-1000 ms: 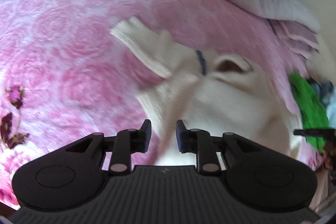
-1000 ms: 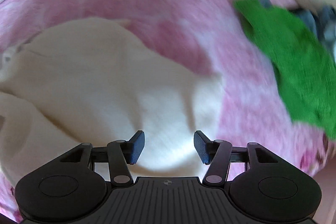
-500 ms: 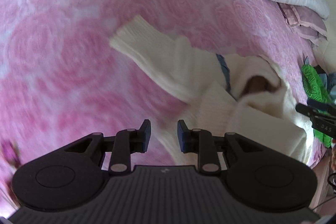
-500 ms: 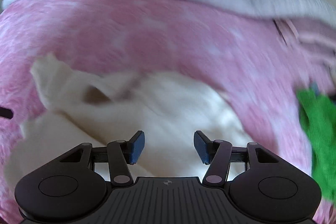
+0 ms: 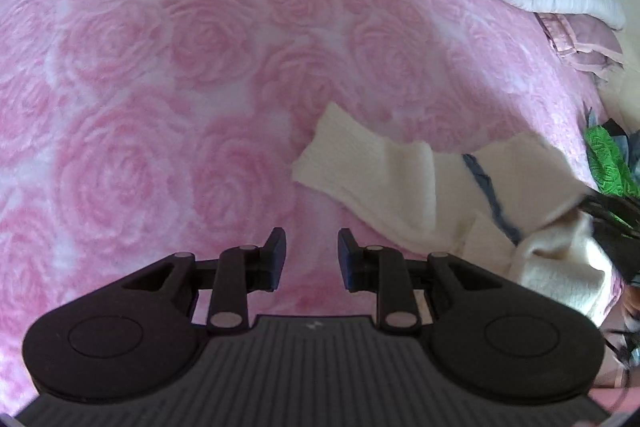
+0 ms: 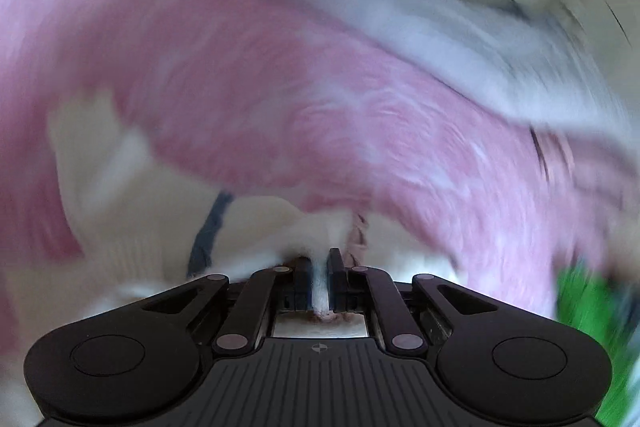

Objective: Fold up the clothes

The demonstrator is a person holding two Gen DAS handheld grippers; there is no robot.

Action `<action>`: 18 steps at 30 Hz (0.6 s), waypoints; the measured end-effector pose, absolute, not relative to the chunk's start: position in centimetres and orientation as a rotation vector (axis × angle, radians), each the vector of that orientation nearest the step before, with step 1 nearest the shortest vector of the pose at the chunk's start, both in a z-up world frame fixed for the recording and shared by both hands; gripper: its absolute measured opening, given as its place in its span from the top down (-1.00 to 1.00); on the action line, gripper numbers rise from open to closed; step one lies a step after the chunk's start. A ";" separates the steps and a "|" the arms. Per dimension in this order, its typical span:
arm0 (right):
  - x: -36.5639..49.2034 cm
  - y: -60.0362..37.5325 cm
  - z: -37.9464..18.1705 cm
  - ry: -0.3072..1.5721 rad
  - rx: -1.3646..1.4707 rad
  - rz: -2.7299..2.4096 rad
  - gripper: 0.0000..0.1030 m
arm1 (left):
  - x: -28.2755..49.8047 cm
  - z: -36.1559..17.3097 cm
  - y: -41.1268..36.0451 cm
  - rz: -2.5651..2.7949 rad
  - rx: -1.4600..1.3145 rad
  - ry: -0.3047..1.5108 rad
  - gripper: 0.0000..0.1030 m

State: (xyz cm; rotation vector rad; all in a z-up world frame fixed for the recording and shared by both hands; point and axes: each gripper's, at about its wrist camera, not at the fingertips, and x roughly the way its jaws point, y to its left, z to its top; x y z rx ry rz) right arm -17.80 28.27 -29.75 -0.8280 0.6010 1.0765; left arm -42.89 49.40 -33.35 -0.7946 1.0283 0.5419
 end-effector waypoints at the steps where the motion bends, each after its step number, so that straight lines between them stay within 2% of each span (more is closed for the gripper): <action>1: -16.9 26.3 -28.6 0.628 -0.742 1.036 0.90 | -42.5 -33.4 49.5 0.533 -0.788 1.036 0.57; 8: -11.9 8.7 -22.4 0.762 -0.389 0.586 0.90 | -38.5 -33.5 48.6 0.429 -0.716 1.084 0.57; 13: -8.6 -1.9 -23.1 0.899 -0.221 0.166 0.90 | -33.2 -33.2 46.0 0.301 -0.664 1.107 0.57; 18: -5.6 -10.2 -26.6 1.084 0.187 -0.191 0.90 | -26.7 -33.3 42.2 0.137 -0.644 1.092 0.33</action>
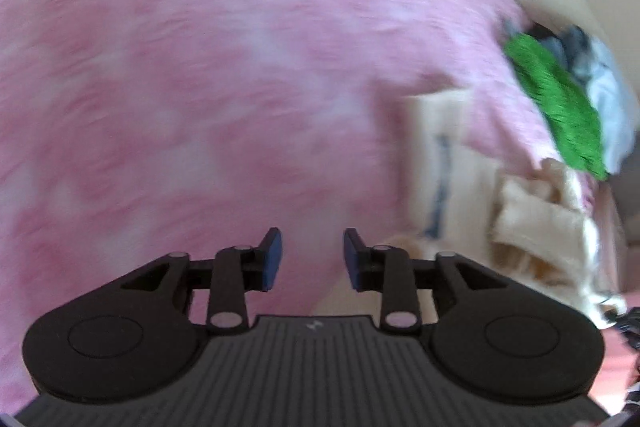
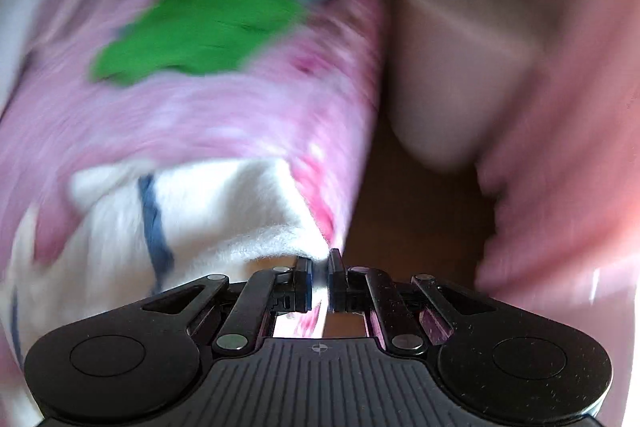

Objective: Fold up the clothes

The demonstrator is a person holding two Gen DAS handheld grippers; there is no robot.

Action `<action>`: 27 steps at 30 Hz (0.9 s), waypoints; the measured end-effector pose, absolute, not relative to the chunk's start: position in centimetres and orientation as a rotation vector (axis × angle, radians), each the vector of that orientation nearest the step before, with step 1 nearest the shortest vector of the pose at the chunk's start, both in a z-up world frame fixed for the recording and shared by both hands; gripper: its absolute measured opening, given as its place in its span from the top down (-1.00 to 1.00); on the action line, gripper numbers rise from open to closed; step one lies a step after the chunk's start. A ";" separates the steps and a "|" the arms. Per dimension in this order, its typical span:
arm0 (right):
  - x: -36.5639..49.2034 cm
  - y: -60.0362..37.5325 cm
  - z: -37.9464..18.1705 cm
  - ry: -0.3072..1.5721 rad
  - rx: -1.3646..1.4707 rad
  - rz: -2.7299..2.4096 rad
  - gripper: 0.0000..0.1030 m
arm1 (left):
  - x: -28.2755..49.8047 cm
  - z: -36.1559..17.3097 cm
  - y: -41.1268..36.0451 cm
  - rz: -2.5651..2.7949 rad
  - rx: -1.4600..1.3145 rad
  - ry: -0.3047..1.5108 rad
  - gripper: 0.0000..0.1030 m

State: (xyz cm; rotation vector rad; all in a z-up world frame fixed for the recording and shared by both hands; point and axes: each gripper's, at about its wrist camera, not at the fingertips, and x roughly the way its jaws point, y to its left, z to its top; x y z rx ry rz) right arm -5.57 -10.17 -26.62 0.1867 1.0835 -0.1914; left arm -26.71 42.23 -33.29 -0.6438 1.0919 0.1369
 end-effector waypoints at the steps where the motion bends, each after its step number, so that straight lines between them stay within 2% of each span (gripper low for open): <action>1: -5.3 -11.4 -27.4 1.108 0.261 -0.230 0.90 | -25.4 -33.6 41.6 0.108 -0.648 1.090 0.28; 4: -4.7 -13.3 -29.1 1.151 0.395 -0.275 0.90 | -21.8 -35.0 39.8 0.032 -0.686 1.073 0.14; 10: -3.0 -14.0 -30.1 1.182 0.430 -0.192 0.89 | -16.2 -39.4 37.1 0.002 -0.724 1.116 -0.10; 12: -2.3 -14.0 -30.4 1.195 0.460 -0.175 0.89 | -14.9 -41.0 36.2 0.024 -0.729 1.138 -0.05; 13: -2.2 -13.9 -30.2 1.196 0.469 -0.160 0.89 | -14.8 -41.0 35.8 0.024 -0.724 1.119 0.31; 14: -2.0 -13.7 -30.0 1.195 0.476 -0.144 0.89 | -14.9 -40.7 35.4 0.022 -0.717 1.091 0.81; 19: 0.0 -10.6 -27.1 1.079 0.418 0.075 0.89 | -19.0 -36.2 37.4 0.129 -0.785 0.912 0.86; 27: 2.3 -2.8 -19.3 0.853 0.407 0.463 0.90 | -35.6 -21.7 46.2 0.460 -0.707 0.596 0.87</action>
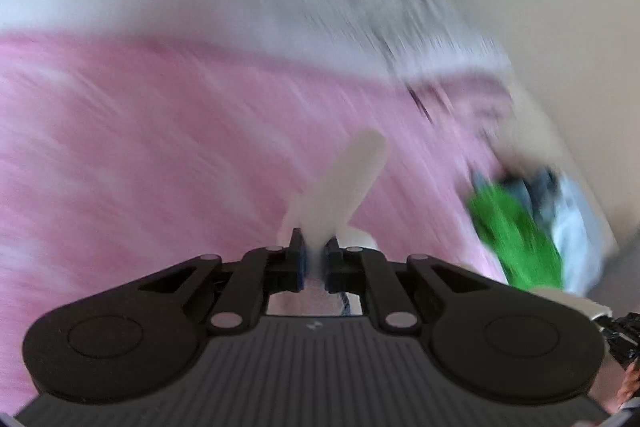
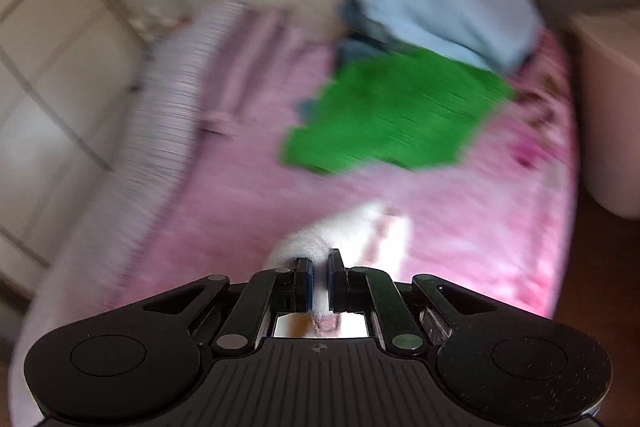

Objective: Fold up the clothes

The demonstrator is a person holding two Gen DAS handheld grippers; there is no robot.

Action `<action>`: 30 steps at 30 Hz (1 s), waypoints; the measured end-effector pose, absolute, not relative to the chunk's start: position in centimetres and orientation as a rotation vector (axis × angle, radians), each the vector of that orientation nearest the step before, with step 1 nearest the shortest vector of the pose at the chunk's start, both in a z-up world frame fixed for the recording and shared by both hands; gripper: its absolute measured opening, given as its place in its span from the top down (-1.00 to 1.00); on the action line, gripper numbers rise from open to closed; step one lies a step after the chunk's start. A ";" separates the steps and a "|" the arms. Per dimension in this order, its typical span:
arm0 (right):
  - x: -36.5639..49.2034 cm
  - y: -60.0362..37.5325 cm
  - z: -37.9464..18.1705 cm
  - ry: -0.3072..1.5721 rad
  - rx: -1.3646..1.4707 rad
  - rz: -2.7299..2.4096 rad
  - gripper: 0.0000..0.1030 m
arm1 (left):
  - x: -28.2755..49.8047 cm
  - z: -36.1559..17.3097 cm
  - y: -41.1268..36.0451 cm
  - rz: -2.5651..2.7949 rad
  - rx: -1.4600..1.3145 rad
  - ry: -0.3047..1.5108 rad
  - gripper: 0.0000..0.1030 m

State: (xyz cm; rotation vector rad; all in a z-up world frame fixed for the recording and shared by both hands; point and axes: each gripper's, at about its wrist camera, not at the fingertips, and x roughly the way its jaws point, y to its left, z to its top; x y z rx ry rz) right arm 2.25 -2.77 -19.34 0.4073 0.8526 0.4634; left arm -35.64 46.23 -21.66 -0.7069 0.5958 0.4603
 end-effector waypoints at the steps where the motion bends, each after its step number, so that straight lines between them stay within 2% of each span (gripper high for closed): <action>1: 2.5 -1.6 -18.6 0.838 0.418 0.508 0.90 | -38.2 -19.7 47.3 0.517 -0.692 0.557 0.87; 6: 4.5 7.0 -16.8 0.787 0.448 0.733 0.90 | -48.9 -11.7 51.8 0.766 -0.544 0.368 0.87; 9: 6.4 13.8 -17.5 0.778 0.430 0.801 0.89 | -51.7 -11.0 54.7 0.921 -0.477 0.302 0.82; 10: 7.1 16.2 -18.1 0.808 0.426 0.799 0.90 | -52.4 -11.7 55.8 0.960 -0.483 0.304 0.63; 11: 7.7 18.2 -18.9 0.849 0.411 0.787 0.89 | -53.1 -13.0 56.9 1.002 -0.524 0.333 0.36; 12: 7.8 19.6 -20.0 0.918 0.370 0.748 0.87 | -53.9 -14.4 58.1 1.048 -0.574 0.368 0.33; 14: 8.0 22.3 -22.3 1.054 0.287 0.667 0.61 | -55.3 -17.5 58.9 1.067 -0.676 0.433 0.33; 16: 7.0 22.9 -24.4 1.137 0.241 0.641 -0.08 | -56.3 -21.1 58.0 1.048 -0.774 0.521 0.33; 17: 5.9 22.2 -25.6 1.164 0.224 0.659 -0.14 | -56.8 -22.7 57.0 1.036 -0.813 0.561 0.33; 24: -0.2 14.8 -34.6 1.464 0.095 0.703 -0.16 | -57.1 -33.1 45.0 0.910 -1.141 0.750 0.32; 30: -4.1 11.7 -38.6 1.576 0.007 0.780 -0.15 | -55.6 -34.8 38.1 0.919 -1.233 0.748 0.32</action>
